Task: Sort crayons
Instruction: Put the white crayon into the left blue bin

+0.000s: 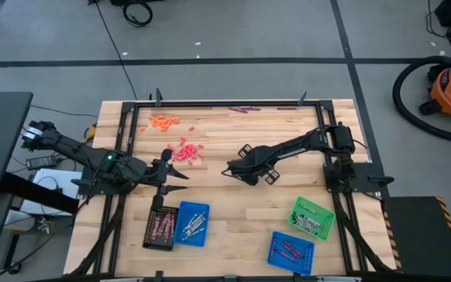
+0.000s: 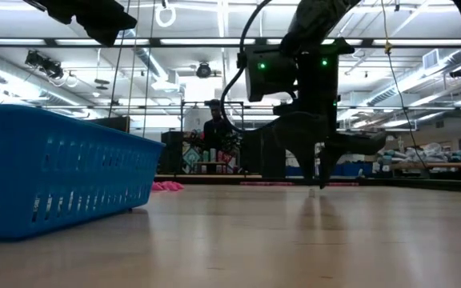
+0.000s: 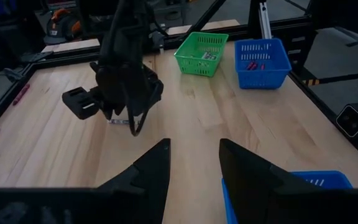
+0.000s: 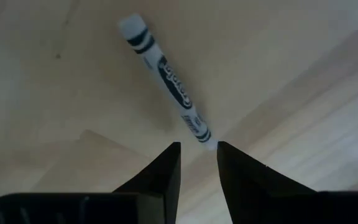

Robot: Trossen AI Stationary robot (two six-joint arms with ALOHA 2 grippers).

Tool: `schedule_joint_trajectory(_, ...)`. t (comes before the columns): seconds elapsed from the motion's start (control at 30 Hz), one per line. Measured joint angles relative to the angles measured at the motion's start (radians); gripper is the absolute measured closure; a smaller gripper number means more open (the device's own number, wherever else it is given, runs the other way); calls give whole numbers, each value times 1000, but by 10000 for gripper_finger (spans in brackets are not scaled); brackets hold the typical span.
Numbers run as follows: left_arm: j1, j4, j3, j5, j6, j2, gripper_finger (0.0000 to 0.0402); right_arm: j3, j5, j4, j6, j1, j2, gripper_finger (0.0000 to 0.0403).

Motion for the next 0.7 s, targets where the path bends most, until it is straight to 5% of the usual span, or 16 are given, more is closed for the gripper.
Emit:
schedule_joint_trajectory(0.43, 0, 0, 0, 0, 17, 0, 253, -4, -207, 71, -239, -16, -1, 310)
schedule_joint_trajectory(0.7, 0, 0, 0, 0, 17, 0, 253, -9, -291, 72, -291, -47, -6, 373)
